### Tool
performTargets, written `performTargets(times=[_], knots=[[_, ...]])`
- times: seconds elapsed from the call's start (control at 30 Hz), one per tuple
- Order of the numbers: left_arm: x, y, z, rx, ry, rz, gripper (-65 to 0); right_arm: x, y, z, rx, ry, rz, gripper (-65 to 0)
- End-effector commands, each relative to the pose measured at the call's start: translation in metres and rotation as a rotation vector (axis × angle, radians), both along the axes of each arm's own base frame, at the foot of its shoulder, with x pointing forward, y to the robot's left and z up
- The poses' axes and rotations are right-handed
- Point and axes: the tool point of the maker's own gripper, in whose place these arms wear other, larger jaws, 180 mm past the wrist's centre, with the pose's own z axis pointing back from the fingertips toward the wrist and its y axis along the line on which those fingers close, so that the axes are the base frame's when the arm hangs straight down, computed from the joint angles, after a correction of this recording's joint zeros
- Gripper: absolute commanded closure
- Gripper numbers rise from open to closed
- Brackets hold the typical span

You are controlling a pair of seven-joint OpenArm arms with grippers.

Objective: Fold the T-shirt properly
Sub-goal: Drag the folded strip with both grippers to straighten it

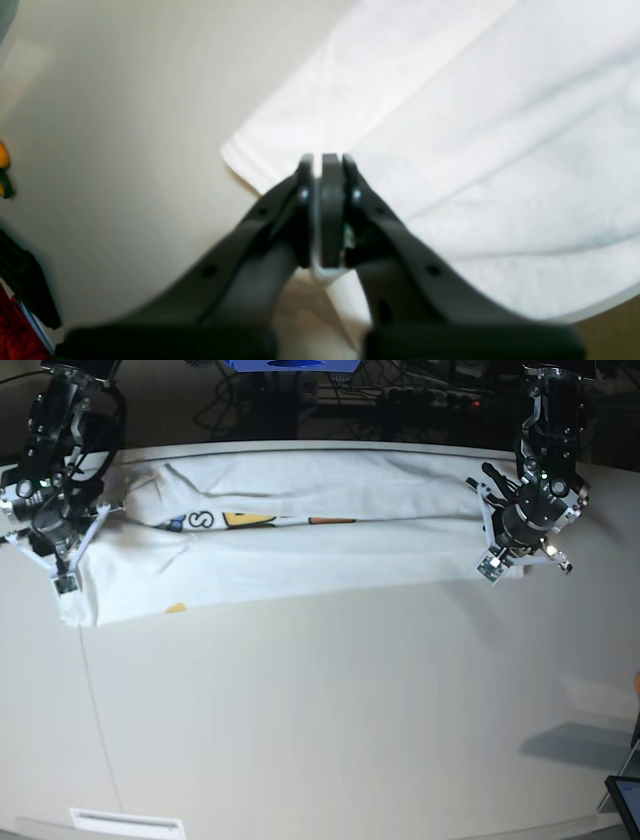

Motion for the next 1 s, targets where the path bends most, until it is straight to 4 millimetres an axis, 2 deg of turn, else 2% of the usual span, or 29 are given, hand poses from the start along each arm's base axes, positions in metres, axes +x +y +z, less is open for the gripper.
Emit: performTargets(times=[0.0,0.07,0.17,0.43,0.6,0.73,0.87,0.97], knots=[[0.002,0.007,0.008,0.024,-0.020,0.002,-9.4,0.007,-0.004,0.009,-0.014,-0.037,0.003,-19.2],[0.000,0.007,0.007,0.024,-0.013,0.004,-19.7,0.006,-0.004,0.008,-0.014,-0.034,0.003,-26.3],[0.000,0.007,0.007,0.024,-0.013,0.004,-28.9,0.006,-0.003,0.008,-0.012,-0.034,0.002,-32.9],[0.004,0.018,0.019,0.035,-0.052,0.034,-38.1,0.008,-0.005,0.010,-0.017,-0.039,0.003,-34.2],[0.006,0.035,0.033,0.050,-0.083,0.064,-38.6,0.013,-0.008,0.014,-0.023,-0.056,-0.007,-34.2],[0.010,0.046,0.041,0.032,-0.127,0.133,-38.6,0.018,-0.028,0.026,-0.026,-0.111,-0.098,-34.2],[0.020,0.038,0.046,-0.014,-0.173,0.160,-38.5,0.026,-0.036,0.037,-0.030,-0.162,-0.121,-34.2],[0.023,0.029,0.052,-0.144,-0.237,0.233,-37.8,0.040,-0.027,0.045,-0.013,-0.266,-0.070,-34.1]])
